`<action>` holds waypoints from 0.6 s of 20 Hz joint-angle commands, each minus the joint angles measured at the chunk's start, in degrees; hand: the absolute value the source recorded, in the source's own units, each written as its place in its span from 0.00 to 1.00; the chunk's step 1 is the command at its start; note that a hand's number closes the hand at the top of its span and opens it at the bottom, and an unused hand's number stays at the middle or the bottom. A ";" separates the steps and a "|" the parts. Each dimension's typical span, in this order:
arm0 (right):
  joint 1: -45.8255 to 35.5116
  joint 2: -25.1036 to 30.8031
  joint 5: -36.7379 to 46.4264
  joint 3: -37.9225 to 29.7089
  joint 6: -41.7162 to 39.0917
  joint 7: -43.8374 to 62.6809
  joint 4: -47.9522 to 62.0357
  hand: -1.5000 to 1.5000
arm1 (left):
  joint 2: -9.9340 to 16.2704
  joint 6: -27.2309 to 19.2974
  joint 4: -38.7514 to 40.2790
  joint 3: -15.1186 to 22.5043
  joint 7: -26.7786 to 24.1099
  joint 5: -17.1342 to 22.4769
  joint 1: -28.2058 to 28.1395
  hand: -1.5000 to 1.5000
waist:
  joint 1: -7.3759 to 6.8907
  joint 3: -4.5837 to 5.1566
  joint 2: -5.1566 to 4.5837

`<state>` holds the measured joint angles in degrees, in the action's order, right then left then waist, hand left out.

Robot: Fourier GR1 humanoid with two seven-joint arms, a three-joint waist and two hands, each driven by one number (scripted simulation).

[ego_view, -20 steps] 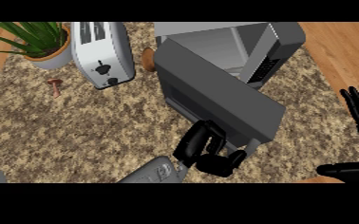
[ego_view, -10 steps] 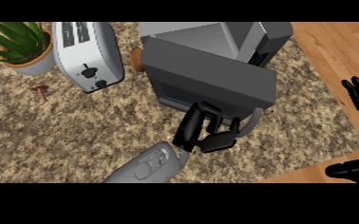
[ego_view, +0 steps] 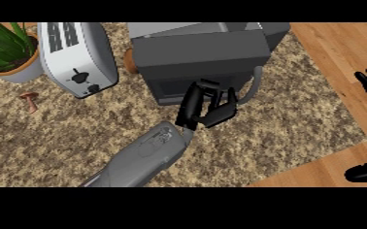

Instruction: Pick up the milk, place it into the microwave and close the microwave

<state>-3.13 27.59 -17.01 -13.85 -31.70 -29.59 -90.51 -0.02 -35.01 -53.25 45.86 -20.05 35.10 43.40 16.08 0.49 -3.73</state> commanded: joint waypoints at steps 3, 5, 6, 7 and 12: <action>-1.59 2.38 -2.13 -0.57 -1.93 1.59 -0.85 0.00 | 0.02 -0.79 5.11 -4.19 -1.89 4.03 6.19 1.00 | 1.62 -0.09 -0.57; -2.07 2.84 -2.60 -0.50 -2.12 2.40 -0.79 0.00 | 0.02 0.11 6.09 -5.40 -2.78 5.82 7.51 1.00 | 1.37 -0.07 -0.79; -2.81 3.44 -3.36 -1.12 -2.24 2.80 -0.27 0.00 | 0.02 0.87 6.32 -6.18 -3.29 6.60 8.52 1.00 | 1.13 -0.07 -0.95; -2.31 3.94 -3.70 -1.57 -2.52 2.97 -0.41 0.00 | 0.02 0.81 6.73 -6.77 -4.21 7.05 8.63 1.00 | 1.88 -0.03 -0.95; -4.15 4.31 -5.38 -2.29 -2.42 3.56 0.66 0.00 | 0.02 1.89 7.41 -6.54 -7.49 9.57 8.29 1.00 | 1.50 -0.14 -1.65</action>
<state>-6.10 31.36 -21.32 -15.59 -33.76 -26.33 -90.45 -0.04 -33.78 -48.94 42.75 -25.55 42.88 47.84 17.51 0.34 -4.72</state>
